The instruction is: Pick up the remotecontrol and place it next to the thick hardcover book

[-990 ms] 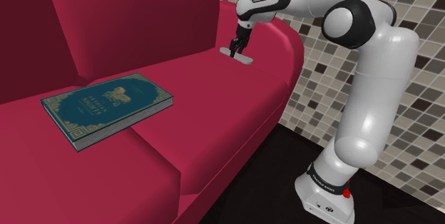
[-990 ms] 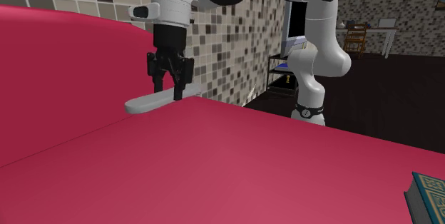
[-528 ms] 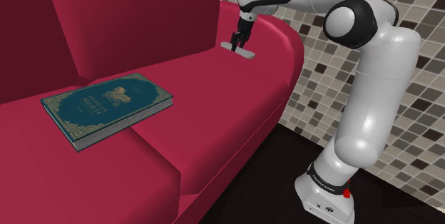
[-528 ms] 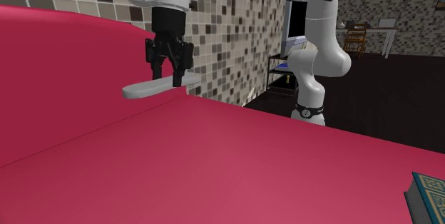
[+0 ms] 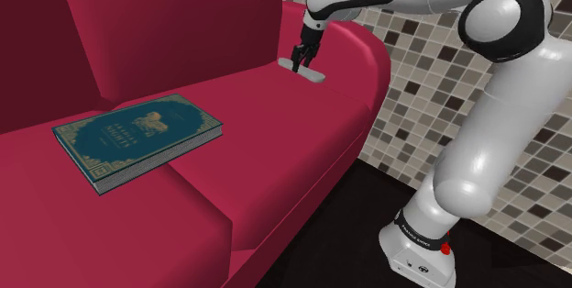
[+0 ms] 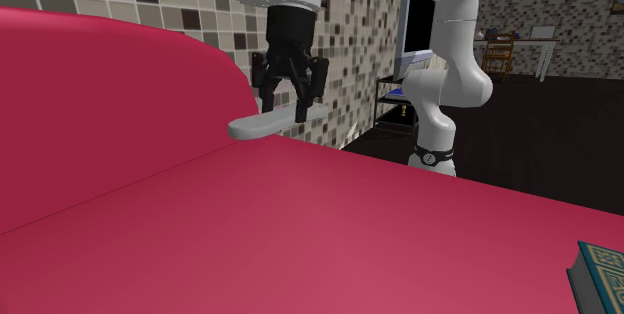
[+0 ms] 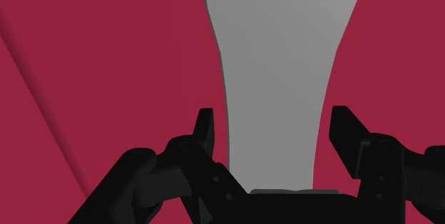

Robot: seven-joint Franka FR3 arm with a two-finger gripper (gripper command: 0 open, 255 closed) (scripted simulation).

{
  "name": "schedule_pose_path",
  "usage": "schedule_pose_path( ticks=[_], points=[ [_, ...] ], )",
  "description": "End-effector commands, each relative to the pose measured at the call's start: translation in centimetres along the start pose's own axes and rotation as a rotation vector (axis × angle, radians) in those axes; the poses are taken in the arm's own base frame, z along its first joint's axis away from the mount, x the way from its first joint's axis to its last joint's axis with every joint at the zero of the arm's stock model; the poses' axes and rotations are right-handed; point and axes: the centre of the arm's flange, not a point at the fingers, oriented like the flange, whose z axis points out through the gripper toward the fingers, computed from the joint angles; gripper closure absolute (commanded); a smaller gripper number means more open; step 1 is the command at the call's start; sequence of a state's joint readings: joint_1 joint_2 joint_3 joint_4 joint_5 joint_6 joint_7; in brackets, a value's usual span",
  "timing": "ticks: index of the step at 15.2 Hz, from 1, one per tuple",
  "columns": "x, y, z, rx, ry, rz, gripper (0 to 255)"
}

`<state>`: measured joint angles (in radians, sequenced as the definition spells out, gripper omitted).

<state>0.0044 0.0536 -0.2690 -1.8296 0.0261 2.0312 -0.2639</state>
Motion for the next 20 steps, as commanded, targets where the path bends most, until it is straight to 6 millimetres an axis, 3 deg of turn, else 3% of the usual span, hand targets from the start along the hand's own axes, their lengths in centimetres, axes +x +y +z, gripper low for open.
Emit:
schedule_pose_path(
  ticks=[1, 20],
  points=[
    [-1.2, -2.4, -0.3, -0.001, 0.001, 0.001, 255],
    [-11.2, -25.2, -2.5, -0.001, 0.001, 0.001, 255]
  ],
)
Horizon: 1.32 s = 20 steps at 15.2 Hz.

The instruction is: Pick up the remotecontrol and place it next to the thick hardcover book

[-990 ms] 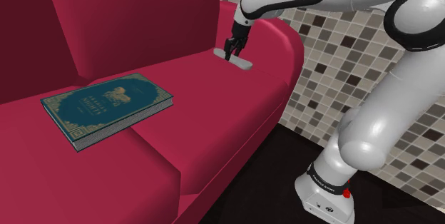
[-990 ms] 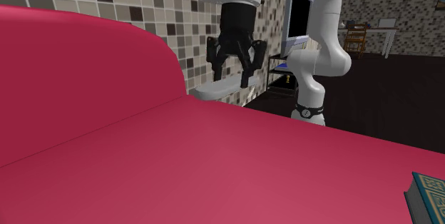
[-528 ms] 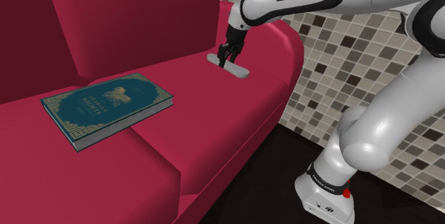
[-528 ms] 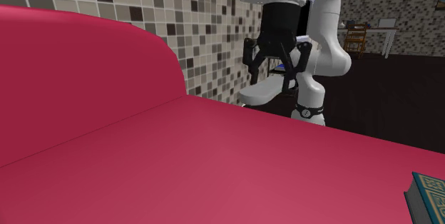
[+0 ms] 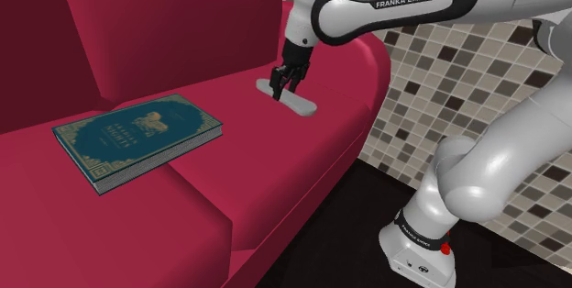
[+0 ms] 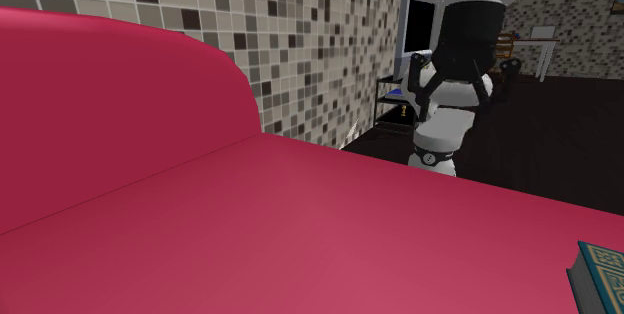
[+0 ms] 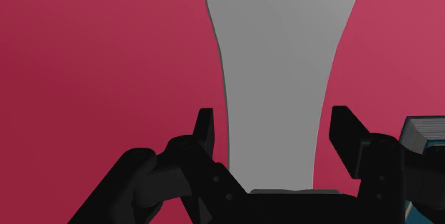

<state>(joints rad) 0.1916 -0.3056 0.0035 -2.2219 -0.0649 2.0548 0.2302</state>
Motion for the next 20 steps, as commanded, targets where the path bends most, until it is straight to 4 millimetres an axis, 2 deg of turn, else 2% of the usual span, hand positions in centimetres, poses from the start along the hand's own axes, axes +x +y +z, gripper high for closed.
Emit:
schedule_pose_path(
  ticks=[1, 19, 20],
  points=[
    [-1.0, -2.6, -0.4, 0.000, 0.000, 0.001, 255],
    [-10.5, -24.3, -2.5, 0.000, 0.000, 0.001, 255],
    [-11.4, -26.3, -2.7, 0.000, 0.000, 0.001, 255]
  ],
)
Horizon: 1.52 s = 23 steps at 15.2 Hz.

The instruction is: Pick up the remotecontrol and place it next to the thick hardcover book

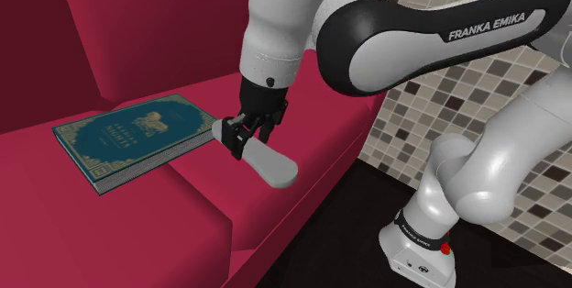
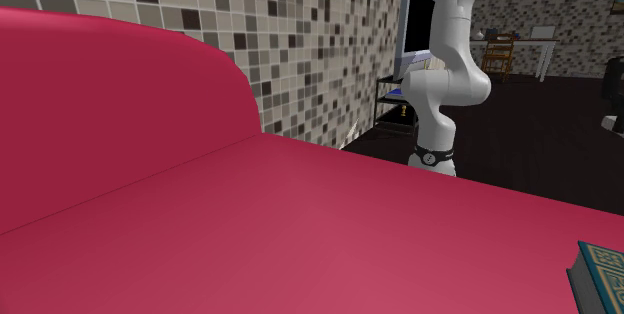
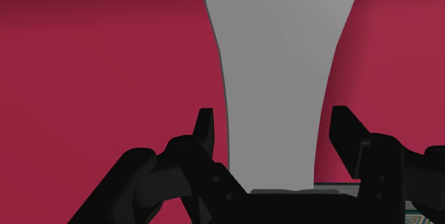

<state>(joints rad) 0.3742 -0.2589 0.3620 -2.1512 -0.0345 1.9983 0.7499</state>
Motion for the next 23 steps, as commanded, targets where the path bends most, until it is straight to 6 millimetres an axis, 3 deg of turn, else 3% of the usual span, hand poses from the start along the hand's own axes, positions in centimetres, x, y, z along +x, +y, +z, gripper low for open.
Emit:
schedule_pose_path(
  ticks=[1, 18, 23],
  points=[
    [-0.6, -1.6, 0.0, 0.001, 0.000, 0.002, 255],
    [-1.9, -1.9, 8.8, 0.001, 0.000, 0.002, 255],
    [-2.0, -1.9, 9.2, 0.001, 0.000, 0.002, 255]
  ],
)
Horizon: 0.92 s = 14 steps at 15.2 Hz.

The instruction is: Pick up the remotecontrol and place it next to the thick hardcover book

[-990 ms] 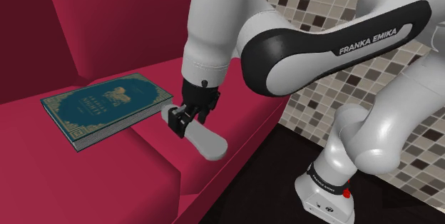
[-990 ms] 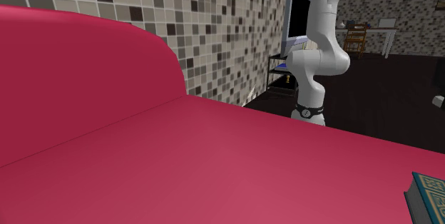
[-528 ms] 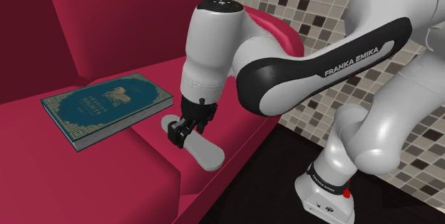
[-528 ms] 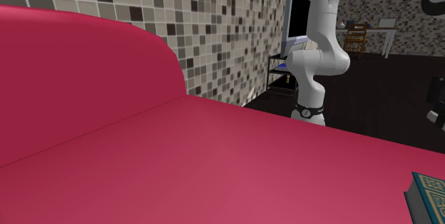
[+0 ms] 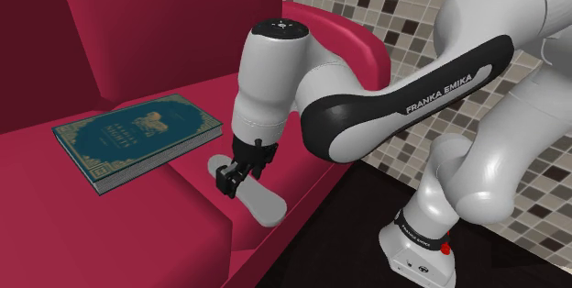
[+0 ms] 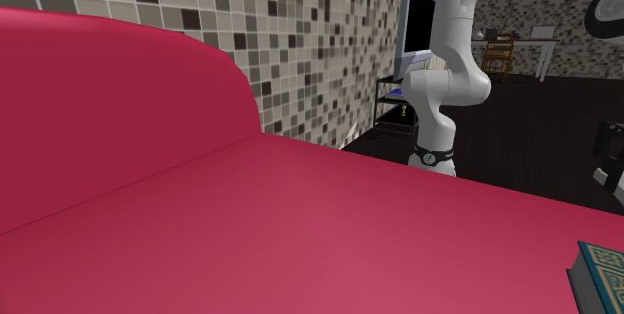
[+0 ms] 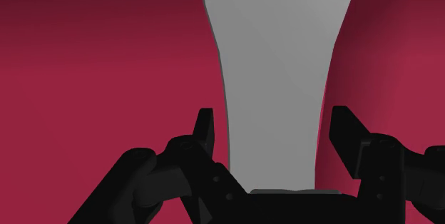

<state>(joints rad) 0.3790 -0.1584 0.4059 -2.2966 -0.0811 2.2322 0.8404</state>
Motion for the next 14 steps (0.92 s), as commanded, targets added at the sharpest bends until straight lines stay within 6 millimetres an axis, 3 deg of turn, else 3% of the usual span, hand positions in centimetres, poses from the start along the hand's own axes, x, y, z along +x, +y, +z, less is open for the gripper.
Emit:
schedule_pose_path(
  ticks=[1, 4, 5, 10, 14],
  points=[
    [0.0, 0.0, 0.0, 0.000, 0.000, 0.000, 255],
    [0.0, 0.0, 0.0, 0.000, 0.000, 0.000, 255],
    [0.0, 0.0, 0.0, 0.000, 0.000, 0.000, 0],
    [0.0, 0.0, 0.0, 0.000, 0.000, 0.000, 0],
    [0.0, 0.0, -5.0, 0.000, 0.000, 0.000, 0]
  ],
)
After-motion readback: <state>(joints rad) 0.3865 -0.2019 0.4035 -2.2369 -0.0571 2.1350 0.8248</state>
